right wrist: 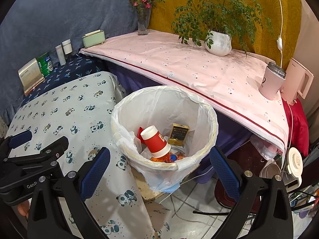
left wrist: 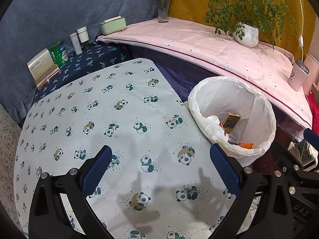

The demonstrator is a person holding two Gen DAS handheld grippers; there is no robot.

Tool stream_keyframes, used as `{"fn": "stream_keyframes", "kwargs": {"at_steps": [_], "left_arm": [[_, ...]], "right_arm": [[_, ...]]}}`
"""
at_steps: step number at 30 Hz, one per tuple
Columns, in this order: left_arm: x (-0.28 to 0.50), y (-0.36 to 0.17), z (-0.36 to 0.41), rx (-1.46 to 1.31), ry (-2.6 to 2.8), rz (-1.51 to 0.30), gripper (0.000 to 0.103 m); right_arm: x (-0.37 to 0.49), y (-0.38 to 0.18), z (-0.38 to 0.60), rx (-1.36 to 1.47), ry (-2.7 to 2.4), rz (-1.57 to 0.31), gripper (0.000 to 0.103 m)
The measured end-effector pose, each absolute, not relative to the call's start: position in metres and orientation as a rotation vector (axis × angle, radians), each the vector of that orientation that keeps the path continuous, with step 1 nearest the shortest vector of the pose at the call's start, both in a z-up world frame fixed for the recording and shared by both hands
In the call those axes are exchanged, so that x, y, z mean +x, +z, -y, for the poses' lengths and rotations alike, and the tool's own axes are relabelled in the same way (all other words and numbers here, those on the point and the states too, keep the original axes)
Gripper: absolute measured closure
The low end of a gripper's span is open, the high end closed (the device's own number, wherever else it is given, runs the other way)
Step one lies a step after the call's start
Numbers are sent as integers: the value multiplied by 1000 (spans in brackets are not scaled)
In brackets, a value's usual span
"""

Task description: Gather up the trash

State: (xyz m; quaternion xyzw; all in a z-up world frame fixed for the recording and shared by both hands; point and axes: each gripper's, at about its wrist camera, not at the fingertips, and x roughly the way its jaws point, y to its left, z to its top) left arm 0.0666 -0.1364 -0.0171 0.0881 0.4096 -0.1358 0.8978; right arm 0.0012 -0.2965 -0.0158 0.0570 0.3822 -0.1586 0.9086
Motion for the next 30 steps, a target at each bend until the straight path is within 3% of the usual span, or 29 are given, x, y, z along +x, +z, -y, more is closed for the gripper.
{"fn": "stream_keyframes", "kwargs": {"at_steps": [30], "left_arm": [[59,-15,136,184,-278,-846,9]], "right_arm": [[-4,-18,297,123,-330,-790,7]]}}
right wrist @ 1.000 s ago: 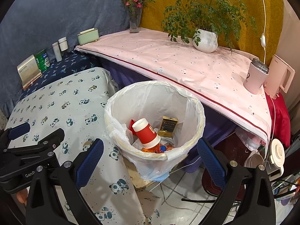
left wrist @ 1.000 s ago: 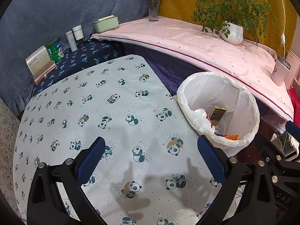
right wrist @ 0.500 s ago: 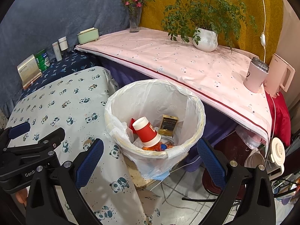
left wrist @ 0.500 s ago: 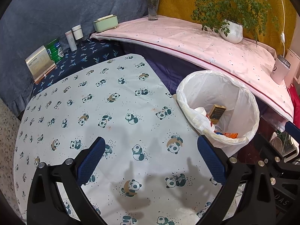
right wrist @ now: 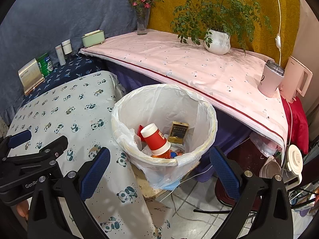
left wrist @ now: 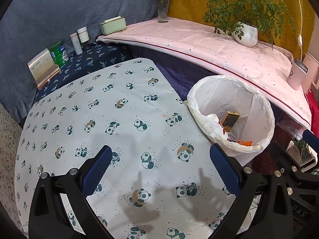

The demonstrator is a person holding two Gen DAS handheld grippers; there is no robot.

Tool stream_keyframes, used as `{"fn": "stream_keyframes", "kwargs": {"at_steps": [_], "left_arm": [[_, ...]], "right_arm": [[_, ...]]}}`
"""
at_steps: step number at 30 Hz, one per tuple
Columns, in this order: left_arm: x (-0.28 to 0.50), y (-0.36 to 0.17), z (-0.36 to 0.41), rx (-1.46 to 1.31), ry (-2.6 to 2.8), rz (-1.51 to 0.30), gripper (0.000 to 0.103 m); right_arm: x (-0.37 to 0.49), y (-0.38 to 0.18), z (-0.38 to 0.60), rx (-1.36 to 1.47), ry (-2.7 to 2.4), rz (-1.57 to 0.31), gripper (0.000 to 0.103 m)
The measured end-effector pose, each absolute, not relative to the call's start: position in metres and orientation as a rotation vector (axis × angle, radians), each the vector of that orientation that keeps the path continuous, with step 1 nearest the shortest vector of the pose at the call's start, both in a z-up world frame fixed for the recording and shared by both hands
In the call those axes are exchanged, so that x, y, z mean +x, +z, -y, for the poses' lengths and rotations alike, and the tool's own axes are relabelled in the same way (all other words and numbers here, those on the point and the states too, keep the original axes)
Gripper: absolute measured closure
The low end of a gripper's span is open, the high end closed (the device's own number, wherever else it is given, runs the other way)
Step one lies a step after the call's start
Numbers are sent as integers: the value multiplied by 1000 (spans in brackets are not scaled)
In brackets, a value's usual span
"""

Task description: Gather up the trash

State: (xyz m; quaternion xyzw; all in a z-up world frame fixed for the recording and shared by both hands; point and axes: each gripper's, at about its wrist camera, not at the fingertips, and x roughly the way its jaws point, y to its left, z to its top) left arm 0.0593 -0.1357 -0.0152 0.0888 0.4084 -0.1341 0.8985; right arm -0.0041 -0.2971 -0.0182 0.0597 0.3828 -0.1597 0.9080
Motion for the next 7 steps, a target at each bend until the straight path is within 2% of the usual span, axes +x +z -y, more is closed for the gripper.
{"fn": "stream_keyframes", "kwargs": {"at_steps": [7], "left_arm": [[59,-14,134,172,-273,-848,9]], "right_arm": [[-7,-18,297,125,-330,-789,7]]}}
